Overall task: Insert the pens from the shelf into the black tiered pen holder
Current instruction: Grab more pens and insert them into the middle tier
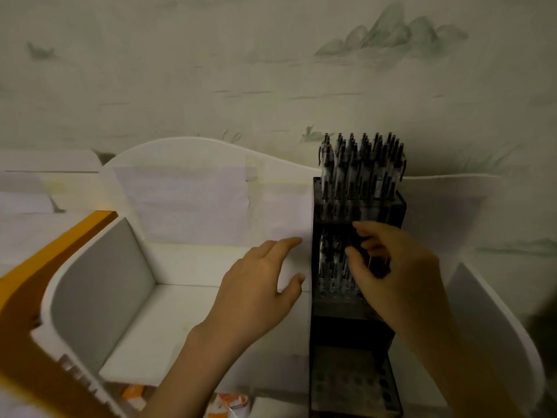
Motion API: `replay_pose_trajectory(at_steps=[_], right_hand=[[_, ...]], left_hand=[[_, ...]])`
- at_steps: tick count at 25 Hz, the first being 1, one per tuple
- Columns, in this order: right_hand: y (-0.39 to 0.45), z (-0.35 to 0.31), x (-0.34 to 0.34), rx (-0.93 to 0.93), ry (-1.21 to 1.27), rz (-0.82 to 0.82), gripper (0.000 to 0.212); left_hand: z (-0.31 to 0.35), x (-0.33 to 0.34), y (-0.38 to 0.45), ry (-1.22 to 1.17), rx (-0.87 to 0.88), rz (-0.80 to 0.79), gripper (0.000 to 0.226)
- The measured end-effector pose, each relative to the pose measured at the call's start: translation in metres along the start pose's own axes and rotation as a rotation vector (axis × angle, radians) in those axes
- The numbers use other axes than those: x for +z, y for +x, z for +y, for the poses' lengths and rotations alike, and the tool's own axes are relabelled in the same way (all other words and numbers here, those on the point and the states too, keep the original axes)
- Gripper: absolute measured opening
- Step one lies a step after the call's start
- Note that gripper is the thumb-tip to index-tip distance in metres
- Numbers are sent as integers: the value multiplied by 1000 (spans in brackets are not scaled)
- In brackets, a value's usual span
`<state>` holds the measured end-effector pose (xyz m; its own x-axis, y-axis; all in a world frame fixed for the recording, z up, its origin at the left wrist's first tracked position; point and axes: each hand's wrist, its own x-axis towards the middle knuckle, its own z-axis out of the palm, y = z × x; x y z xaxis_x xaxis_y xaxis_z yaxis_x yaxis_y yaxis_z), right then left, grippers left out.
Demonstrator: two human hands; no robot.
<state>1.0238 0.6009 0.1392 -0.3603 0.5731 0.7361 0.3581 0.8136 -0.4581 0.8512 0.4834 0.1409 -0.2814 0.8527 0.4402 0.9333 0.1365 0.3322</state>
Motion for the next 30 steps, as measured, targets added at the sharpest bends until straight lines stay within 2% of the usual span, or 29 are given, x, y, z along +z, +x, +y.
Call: replay_pose_trajectory(at_steps=[5,9,13,21,26,30], right_hand=[[-14,-31,15,-94,129,-407,55],[-29,-45,40,-264,108,-575,60],[-51,-73,75,-331,71,-687,65],[-76,-191,140,-538,174,-721,64],[-93,-301,188,-630,277,-679,59],[-109,-391,238,-662,269,-658,61]], left_hand=[[3,-6,-35,113,-111,76,58],[-8,-16,-78,230,-279,119,60],[-15,-33,-127,318,-423,126,62],[-71,-101,-223,440,-637,220,65],[-139,-163,-286,458,-693,291,64],[-206,-222,-339,481,-721,330,66]])
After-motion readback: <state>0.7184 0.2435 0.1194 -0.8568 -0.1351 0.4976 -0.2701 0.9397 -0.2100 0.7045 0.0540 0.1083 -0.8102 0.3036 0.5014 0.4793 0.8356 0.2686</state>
